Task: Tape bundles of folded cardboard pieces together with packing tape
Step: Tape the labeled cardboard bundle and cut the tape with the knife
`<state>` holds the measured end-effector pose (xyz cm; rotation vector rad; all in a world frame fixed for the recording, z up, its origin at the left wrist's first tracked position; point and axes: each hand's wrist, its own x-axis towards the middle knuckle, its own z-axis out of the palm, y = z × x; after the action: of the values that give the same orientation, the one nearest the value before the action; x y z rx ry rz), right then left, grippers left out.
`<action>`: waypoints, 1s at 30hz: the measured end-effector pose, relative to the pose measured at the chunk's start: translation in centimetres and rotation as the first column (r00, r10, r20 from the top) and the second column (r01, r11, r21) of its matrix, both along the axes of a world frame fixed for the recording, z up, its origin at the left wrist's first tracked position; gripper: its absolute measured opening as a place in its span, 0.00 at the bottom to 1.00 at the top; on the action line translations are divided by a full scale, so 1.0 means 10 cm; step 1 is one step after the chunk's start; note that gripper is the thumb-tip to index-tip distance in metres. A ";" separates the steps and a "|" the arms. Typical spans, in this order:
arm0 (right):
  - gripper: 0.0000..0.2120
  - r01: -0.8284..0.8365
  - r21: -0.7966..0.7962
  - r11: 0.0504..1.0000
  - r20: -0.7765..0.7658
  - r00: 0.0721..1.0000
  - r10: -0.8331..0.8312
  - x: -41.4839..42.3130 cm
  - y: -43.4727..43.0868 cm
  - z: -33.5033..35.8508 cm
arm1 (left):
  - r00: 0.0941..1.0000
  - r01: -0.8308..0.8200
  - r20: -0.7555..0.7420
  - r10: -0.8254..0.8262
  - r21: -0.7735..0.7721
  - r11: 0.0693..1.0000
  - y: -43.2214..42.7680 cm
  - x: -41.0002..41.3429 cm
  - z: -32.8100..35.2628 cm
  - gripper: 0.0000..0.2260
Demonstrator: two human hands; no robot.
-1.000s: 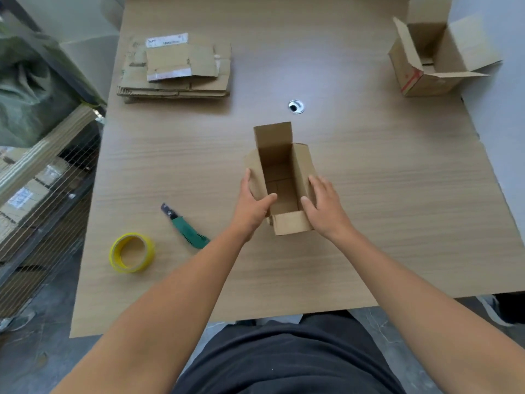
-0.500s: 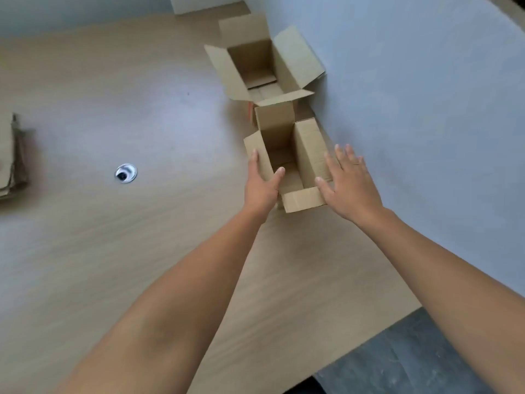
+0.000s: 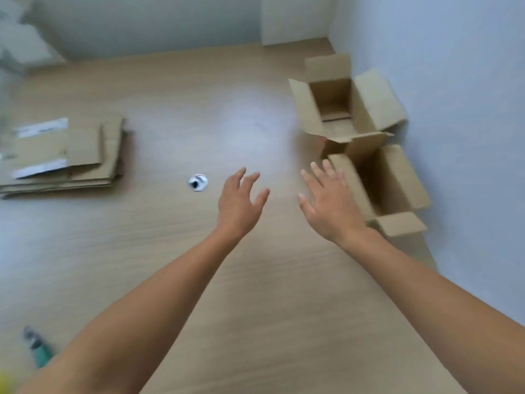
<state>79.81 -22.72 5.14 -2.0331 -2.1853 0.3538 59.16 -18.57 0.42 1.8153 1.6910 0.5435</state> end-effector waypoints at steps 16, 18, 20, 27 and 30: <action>0.31 -0.170 -0.135 0.976 -0.391 0.914 0.106 -4.96 2.22 -0.60 | 0.812 -0.582 -0.138 0.567 -0.111 0.806 1.87 -5.28 -0.26 0.44; 0.32 -0.099 -0.204 0.974 -0.406 0.914 0.008 -5.20 2.44 -0.66 | 0.824 -0.565 -0.069 0.562 -0.161 0.809 1.96 -5.43 -0.37 0.45; 0.33 -0.057 -0.263 0.963 -0.402 0.914 -0.056 -5.37 2.57 -0.71 | 0.834 -0.549 -0.010 0.552 -0.113 0.828 1.99 -5.47 -0.44 0.39; 0.41 0.110 -0.262 0.959 -0.662 0.702 -0.262 -5.28 2.32 -0.61 | 0.743 -0.465 0.423 0.519 -0.232 0.854 1.70 -5.14 -0.35 0.37; 0.45 0.112 -0.284 0.952 -0.756 0.585 -0.294 -4.98 1.92 -0.48 | 0.762 -0.384 0.489 0.424 -0.187 0.904 1.31 -4.92 -0.20 0.36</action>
<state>30.00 -3.56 0.37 -1.6665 -1.3692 1.2295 9.92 -5.50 -1.62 1.0898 1.6743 1.0365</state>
